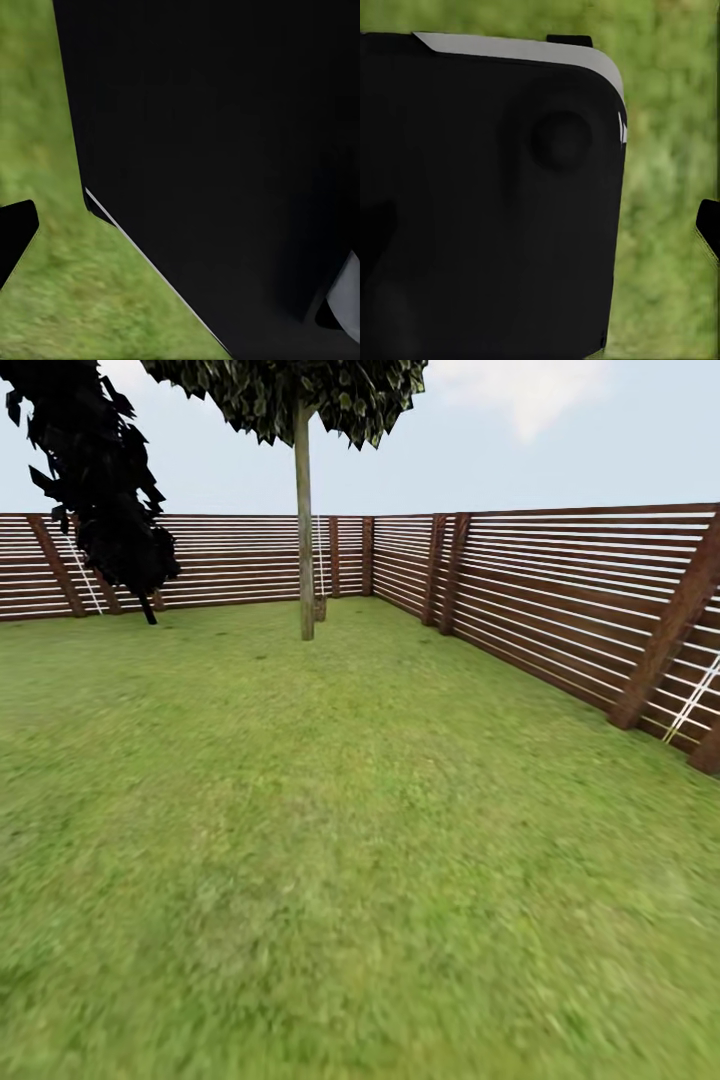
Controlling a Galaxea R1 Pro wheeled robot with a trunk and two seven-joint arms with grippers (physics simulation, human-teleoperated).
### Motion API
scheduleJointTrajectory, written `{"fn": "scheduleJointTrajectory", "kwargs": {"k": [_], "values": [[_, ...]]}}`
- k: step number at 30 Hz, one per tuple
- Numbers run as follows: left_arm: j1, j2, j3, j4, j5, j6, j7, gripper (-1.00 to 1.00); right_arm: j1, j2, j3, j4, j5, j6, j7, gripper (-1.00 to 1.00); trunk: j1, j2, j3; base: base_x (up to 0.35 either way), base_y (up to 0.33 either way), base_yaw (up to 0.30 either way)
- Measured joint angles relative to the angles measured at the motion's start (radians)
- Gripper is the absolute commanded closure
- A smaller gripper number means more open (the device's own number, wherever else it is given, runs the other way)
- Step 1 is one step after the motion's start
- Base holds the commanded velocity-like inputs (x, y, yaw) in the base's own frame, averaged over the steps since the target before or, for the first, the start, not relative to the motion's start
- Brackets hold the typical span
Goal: Take the three Easter eggs out of the wicker basket on the lawn in the garden, then place them on the lawn next to a single tree (choose any tree) so that all three eggs are next to the same tree and none are left in the basket.
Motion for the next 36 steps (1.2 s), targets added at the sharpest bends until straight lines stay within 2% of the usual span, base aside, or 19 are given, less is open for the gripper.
{"fn": "scheduleJointTrajectory", "kwargs": {"k": [36], "values": [[0.0, 0.0, -0.001, 0.0, 0.0, 0.0, 0.0, -1.0, 0.0, -0.002, -0.001, 0.0, -0.004, -0.001, -0.005, -1.0, 0.0, 0.0, 0.0, 0.343, 0.0, 0.0]]}}
